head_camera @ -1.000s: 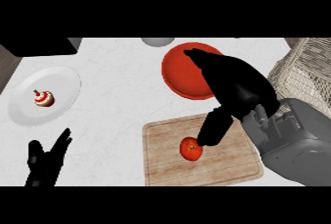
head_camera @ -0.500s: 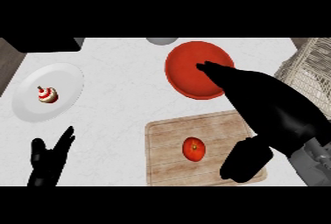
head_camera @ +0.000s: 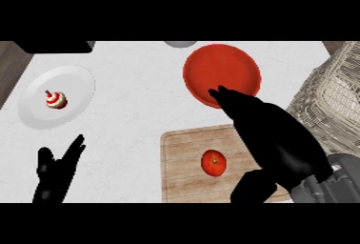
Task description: Pick the tomato from the cutting board and place it in the basket
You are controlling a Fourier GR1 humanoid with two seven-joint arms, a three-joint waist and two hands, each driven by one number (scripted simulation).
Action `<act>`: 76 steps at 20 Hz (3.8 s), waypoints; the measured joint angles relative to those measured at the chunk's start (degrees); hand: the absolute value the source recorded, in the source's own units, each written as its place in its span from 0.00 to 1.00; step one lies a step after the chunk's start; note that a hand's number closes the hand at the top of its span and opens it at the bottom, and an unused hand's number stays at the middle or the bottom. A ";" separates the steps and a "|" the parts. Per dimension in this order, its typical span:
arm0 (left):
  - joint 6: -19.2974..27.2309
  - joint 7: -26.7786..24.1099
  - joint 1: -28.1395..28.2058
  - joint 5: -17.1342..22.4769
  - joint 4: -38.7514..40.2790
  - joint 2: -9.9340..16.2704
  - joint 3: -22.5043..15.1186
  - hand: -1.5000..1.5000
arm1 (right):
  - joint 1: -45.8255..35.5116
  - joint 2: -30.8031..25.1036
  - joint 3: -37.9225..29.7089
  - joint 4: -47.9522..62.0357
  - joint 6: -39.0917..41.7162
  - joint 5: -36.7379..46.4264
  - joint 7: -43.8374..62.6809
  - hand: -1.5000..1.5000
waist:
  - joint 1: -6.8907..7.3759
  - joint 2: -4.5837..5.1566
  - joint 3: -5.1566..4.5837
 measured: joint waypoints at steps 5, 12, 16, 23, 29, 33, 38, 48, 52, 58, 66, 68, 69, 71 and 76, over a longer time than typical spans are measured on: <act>-0.30 0.02 -0.19 -0.38 0.02 -0.35 0.25 0.50 | 3.79 0.94 3.03 2.96 -0.96 4.68 -1.94 0.00 | 0.33 0.12 0.06; -0.09 0.46 -0.16 -1.45 -0.40 -1.14 0.35 0.50 | 10.07 4.36 6.82 6.01 -2.76 11.90 -3.50 0.00 | 0.52 0.19 0.06; -0.89 0.47 -0.04 -1.69 -0.47 -1.26 0.81 0.50 | 13.29 6.17 6.87 6.55 -2.93 15.36 -4.24 0.00 | 0.57 0.23 0.08; -1.45 2.31 -0.32 -2.29 -0.97 -1.65 1.56 0.50 | 16.68 10.06 6.07 10.44 -2.73 21.63 -6.05 0.00 | 0.74 0.31 0.03; -2.61 1.87 -0.67 -3.02 -0.20 -2.57 2.39 0.50 | 20.33 14.65 5.45 13.38 -2.54 27.50 -7.72 0.00 | 0.80 0.30 0.10; -2.63 2.46 -0.19 -3.94 -1.04 -3.02 2.87 0.50 | 21.71 17.26 3.90 17.37 -2.27 30.32 -10.07 0.00 | 0.89 0.34 0.08; -4.33 1.23 0.18 -4.08 -0.69 -3.33 3.70 0.50 | 23.49 19.71 3.93 20.21 -0.86 32.86 -10.72 0.00 | 0.84 0.30 0.11; -4.93 1.13 -0.04 -5.65 -0.13 -4.84 4.81 0.50 | 25.49 24.01 1.58 25.55 1.96 36.54 -12.53 0.00 | 0.83 0.26 0.20; -5.19 1.66 0.35 -6.31 -0.70 -5.18 5.48 0.50 | 27.40 24.66 0.52 24.57 2.89 38.56 -13.42 0.00 | 0.77 0.24 0.18; -6.49 3.55 -0.02 -6.66 -1.23 -5.40 6.65 0.50 | 29.57 26.36 -1.21 28.21 2.57 42.40 -16.58 1.00 | 0.83 0.31 0.12; -6.94 2.50 0.12 -7.83 -0.83 -6.60 7.43 0.50 | 28.98 25.51 -0.16 30.01 4.01 48.65 -21.84 1.00 | 0.84 0.25 0.16; -7.18 3.20 0.83 -8.06 -2.19 -6.46 7.62 0.50 | 29.08 26.25 -0.20 30.53 4.35 50.06 -22.44 1.00 | 0.87 0.24 0.14; -7.17 2.99 1.00 -8.06 -2.03 -6.51 7.82 0.50 | 30.32 24.00 0.21 28.99 4.20 50.05 -24.95 1.00 | 0.74 0.20 0.13; -6.75 2.74 1.60 -8.08 -1.99 -6.77 8.11 0.50 | 33.70 18.85 3.31 24.85 3.73 50.38 -31.24 1.00 | -0.04 -0.13 0.11; -6.59 3.01 2.94 -7.69 -2.32 -6.52 8.89 0.50 | 39.45 5.84 12.02 16.84 1.49 52.68 -47.54 1.00 | -1.58 -0.89 0.18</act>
